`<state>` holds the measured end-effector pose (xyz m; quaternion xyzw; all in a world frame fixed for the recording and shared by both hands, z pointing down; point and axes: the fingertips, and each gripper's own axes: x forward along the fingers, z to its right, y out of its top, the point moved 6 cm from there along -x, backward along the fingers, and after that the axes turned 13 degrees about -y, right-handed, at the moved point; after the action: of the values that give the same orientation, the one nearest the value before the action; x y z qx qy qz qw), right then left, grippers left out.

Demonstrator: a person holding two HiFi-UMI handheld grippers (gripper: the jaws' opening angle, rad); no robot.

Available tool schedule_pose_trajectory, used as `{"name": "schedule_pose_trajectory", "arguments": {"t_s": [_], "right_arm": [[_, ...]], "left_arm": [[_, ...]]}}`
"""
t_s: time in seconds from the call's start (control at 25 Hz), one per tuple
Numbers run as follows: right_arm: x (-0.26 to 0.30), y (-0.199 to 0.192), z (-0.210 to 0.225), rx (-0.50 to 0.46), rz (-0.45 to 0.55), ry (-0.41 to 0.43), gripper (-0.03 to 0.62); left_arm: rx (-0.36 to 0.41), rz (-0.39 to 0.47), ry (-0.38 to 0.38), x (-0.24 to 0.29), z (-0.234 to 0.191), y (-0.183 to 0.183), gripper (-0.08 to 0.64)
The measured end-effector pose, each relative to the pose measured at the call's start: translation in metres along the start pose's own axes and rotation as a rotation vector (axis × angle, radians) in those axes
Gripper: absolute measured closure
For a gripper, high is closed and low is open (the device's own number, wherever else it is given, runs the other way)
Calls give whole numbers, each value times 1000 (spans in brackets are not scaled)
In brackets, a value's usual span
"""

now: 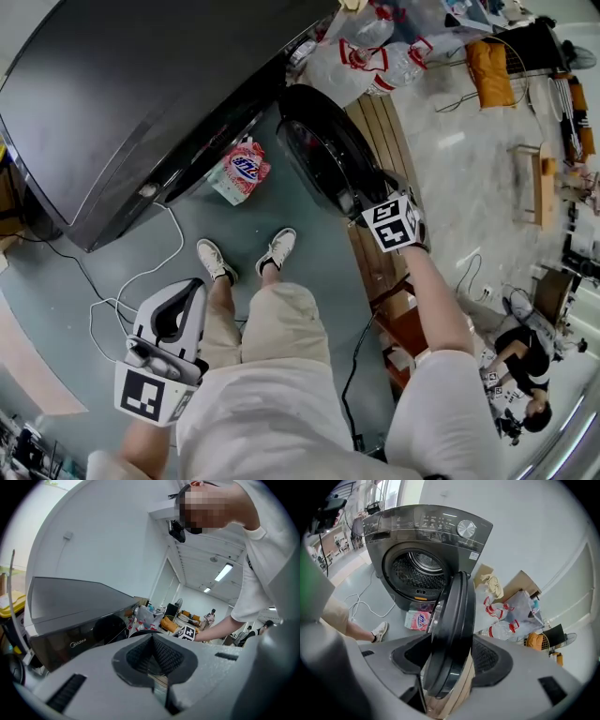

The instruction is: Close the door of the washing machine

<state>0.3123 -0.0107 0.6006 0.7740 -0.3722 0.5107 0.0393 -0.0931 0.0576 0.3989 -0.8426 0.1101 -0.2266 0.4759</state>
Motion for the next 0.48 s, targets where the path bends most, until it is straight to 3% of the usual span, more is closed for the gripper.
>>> {"name": "schedule_pose_trajectory", "arguments": {"t_s": [0.48], "right_arm": [[-30, 32, -66, 132, 69, 108, 318]], "left_arm": [[-21, 6, 19, -16, -14, 0, 555]]}}
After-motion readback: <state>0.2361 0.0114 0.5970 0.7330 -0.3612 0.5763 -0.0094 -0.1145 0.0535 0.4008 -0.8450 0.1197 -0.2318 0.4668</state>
